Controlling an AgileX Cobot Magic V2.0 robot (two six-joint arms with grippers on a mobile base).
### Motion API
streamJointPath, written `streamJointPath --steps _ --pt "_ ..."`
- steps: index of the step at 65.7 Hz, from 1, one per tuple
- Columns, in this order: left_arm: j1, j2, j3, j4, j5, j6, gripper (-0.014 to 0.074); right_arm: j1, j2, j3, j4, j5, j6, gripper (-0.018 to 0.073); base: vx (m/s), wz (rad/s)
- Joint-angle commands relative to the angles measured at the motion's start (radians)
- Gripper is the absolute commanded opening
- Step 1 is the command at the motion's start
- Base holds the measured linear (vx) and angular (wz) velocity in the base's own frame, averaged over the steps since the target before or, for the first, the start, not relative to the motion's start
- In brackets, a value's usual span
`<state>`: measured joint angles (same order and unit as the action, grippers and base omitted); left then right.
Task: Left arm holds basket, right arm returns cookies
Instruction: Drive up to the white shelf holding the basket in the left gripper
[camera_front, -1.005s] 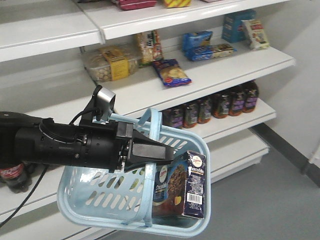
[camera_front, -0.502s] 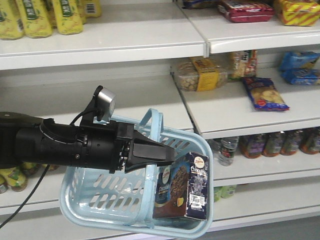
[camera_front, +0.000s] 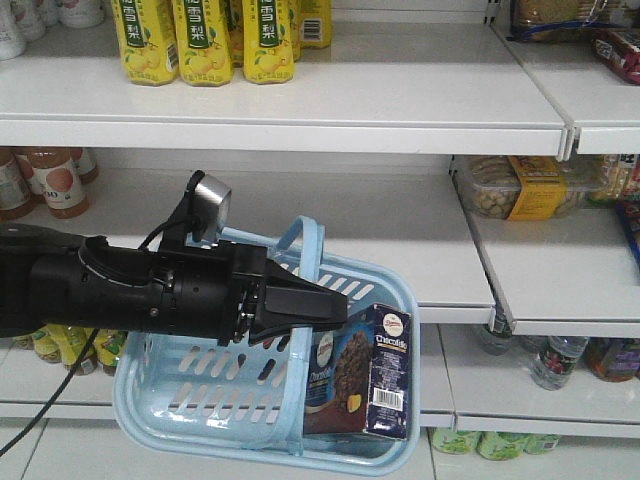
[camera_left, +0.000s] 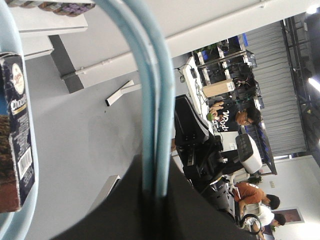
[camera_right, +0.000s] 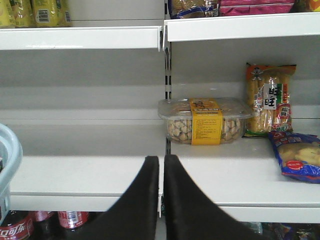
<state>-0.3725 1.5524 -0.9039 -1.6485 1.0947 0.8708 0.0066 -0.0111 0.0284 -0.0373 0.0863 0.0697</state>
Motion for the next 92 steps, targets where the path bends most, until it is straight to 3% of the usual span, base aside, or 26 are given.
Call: streamJointPath --steps 1,92 --pt "-0.006 -0.043 -0.035 -0.130 0.067 0.010 -0.0006 -0.006 -0.013 0.018 -0.010 -0.073 -0.008 -0.0011 0.14 0.10" --pt "-0.006 -0.043 -0.035 -0.131 0.067 0.010 -0.0006 -0.006 -0.013 0.018 -0.010 -0.073 -0.008 -0.0011 0.11 -0.02"
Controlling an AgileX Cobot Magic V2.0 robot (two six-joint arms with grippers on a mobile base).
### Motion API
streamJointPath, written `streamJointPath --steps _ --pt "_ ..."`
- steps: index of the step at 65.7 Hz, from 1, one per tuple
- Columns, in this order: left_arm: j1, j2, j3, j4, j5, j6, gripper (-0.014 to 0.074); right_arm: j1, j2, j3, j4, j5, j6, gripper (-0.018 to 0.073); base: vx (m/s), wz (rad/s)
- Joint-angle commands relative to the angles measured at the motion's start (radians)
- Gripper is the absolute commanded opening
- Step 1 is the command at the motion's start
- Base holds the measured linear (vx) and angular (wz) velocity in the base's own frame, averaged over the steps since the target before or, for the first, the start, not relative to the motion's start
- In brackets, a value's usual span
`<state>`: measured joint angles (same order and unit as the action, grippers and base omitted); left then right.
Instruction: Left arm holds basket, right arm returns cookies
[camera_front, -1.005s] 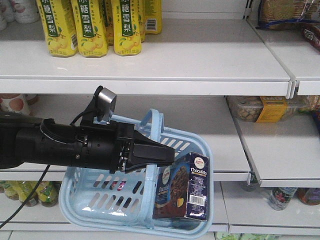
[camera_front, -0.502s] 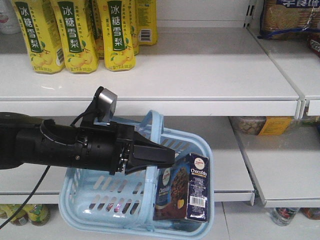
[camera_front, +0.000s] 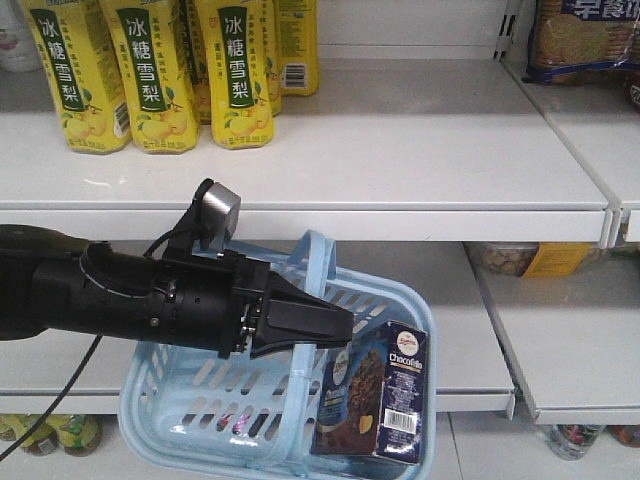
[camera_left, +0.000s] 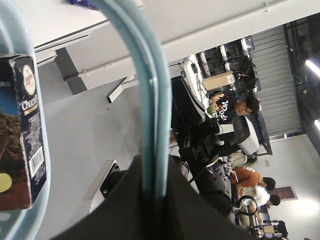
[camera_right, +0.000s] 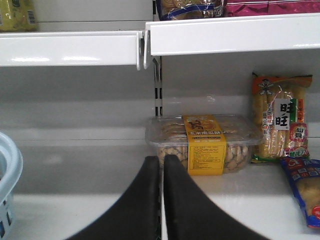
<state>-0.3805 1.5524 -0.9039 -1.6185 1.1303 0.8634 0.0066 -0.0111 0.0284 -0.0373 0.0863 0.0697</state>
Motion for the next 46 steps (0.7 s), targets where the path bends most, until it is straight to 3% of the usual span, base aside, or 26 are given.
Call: streamJointPath --steps 1,46 --pt "0.002 -0.043 -0.035 -0.161 0.032 0.018 -0.0006 -0.006 -0.013 0.018 -0.010 -0.073 -0.008 -0.0011 -0.02 0.04" --pt "0.002 -0.043 -0.035 -0.161 0.032 0.018 -0.0006 -0.006 -0.013 0.018 -0.010 -0.073 -0.008 -0.0011 -0.01 0.01"
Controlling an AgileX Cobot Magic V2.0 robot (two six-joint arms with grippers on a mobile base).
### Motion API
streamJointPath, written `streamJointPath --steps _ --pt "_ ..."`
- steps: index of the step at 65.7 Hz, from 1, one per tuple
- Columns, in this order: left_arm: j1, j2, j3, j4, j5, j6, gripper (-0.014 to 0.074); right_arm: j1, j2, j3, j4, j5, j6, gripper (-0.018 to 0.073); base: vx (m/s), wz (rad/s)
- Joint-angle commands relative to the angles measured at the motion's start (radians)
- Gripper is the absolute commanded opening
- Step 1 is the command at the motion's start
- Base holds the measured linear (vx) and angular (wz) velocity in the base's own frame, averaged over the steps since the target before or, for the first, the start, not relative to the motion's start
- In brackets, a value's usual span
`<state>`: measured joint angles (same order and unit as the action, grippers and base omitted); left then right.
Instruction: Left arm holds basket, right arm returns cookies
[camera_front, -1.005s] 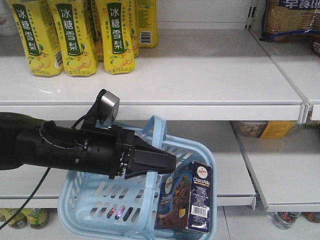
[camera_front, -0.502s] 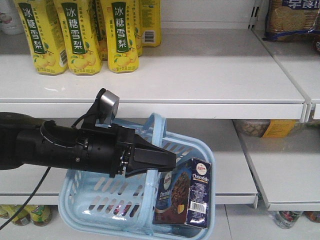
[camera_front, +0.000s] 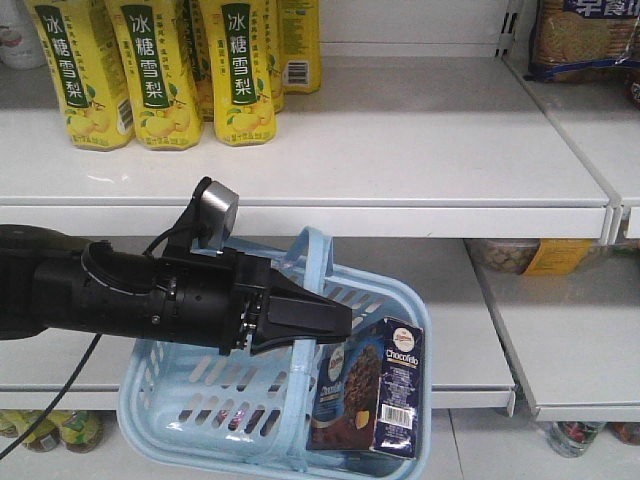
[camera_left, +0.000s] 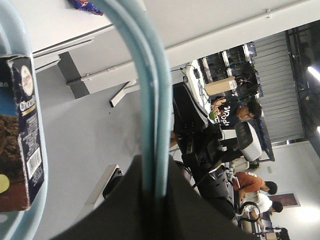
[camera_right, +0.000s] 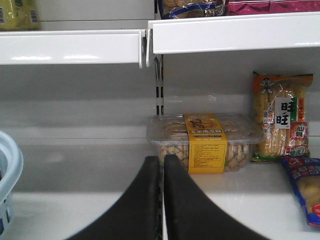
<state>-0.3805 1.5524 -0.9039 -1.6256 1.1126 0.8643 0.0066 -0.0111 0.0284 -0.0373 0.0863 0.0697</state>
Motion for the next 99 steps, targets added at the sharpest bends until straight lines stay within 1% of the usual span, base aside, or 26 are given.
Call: streamJointPath --steps 1,9,15,22,28,35,47,52,69,86,99 --pt "0.002 -0.043 -0.035 -0.154 0.049 0.017 -0.0006 -0.006 -0.013 0.018 -0.010 -0.073 -0.008 -0.0011 0.00 0.00" --pt "0.002 -0.043 -0.035 -0.154 0.049 0.017 -0.0006 -0.006 -0.013 0.015 -0.006 -0.093 -0.001 -0.0011 0.00 0.00" --pt "0.002 -0.043 -0.035 -0.154 0.049 0.017 -0.0006 -0.006 -0.013 0.015 0.061 -0.149 0.060 -0.0011 0.00 0.00" --pt "0.002 -0.043 -0.035 -0.154 0.049 0.017 -0.0006 -0.006 -0.011 -0.011 0.065 -0.159 0.045 -0.0011 0.00 0.00" --pt "0.002 -0.043 -0.035 -0.154 0.049 0.017 -0.0006 -0.006 0.022 -0.075 0.065 -0.139 0.043 -0.0011 0.00 0.00" --pt "0.002 -0.043 -0.035 -0.154 0.049 0.017 -0.0006 -0.006 0.115 -0.181 0.070 -0.095 0.043 -0.0011 0.00 0.00" --pt "0.002 -0.043 -0.035 -0.154 0.049 0.017 -0.0006 -0.006 0.349 -0.382 0.072 0.017 0.043 -0.0011 0.00 0.00" --pt "0.002 -0.043 -0.035 -0.154 0.049 0.017 -0.0006 -0.006 0.432 -0.424 0.102 0.029 0.044 -0.0011 0.00 0.00" --pt "0.002 -0.043 -0.035 -0.154 0.049 0.017 -0.0006 -0.006 0.584 -0.427 0.107 0.009 0.044 -0.0011 0.00 0.00" --pt "0.002 -0.043 -0.035 -0.154 0.049 0.017 -0.0006 -0.006 0.657 -0.427 0.106 0.089 0.043 -0.0006 0.00 0.00" --pt "0.002 -0.043 -0.035 -0.154 0.049 0.017 -0.0006 -0.006 0.665 -0.427 0.107 0.074 0.044 0.0001 0.00 0.00"
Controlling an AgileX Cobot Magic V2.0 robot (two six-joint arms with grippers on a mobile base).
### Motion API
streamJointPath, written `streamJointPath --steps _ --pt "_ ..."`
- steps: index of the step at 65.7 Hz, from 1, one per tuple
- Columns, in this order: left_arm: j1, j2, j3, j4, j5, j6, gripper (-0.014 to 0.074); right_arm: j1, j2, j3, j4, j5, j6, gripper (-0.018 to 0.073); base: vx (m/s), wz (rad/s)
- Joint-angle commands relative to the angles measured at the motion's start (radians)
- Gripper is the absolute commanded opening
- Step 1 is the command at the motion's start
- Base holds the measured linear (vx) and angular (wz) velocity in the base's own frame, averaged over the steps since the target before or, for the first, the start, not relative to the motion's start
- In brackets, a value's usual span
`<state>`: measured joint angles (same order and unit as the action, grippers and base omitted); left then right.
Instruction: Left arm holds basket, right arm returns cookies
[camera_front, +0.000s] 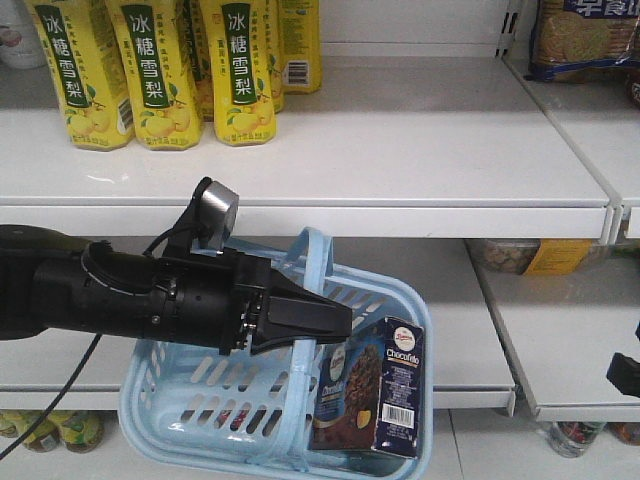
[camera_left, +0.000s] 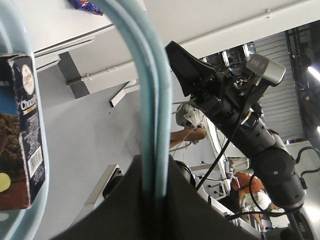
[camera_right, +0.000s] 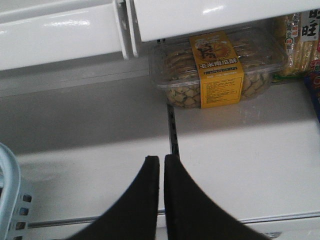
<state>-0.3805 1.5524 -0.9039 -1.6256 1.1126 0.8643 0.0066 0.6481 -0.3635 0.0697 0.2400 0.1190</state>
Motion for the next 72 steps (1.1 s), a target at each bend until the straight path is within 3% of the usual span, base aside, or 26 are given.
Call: streamJointPath --steps 1,12,20,43,51,65,72 --pt "0.002 -0.043 -0.035 -0.154 0.049 0.017 -0.0006 -0.006 0.006 -0.035 0.000 -0.081 -0.005 0.0001 0.00 0.00" --pt "0.002 -0.043 -0.035 -0.153 0.049 0.017 -0.0006 -0.006 0.006 -0.035 0.000 -0.088 -0.006 0.0025 0.00 0.00" --pt "0.002 -0.043 -0.035 -0.153 0.049 0.017 -0.0006 -0.006 0.006 -0.035 0.000 -0.088 -0.006 0.0094 0.00 0.00" --pt "0.002 -0.043 -0.035 -0.153 0.049 0.017 -0.0006 -0.006 0.006 -0.035 0.042 -0.088 -0.006 0.0482 0.00 0.00" --pt "0.002 -0.043 -0.035 -0.153 0.049 0.017 -0.0006 -0.006 0.006 -0.038 0.051 -0.071 -0.006 0.0554 0.00 0.00" --pt "0.002 -0.043 -0.035 -0.153 0.049 0.017 -0.0006 0.003 0.016 -0.131 0.228 0.094 -0.037 0.0557 0.00 0.00" --pt "0.002 -0.043 -0.035 -0.153 0.049 0.017 -0.0006 0.097 0.083 -0.201 0.381 0.182 -0.153 0.0549 0.00 0.00"
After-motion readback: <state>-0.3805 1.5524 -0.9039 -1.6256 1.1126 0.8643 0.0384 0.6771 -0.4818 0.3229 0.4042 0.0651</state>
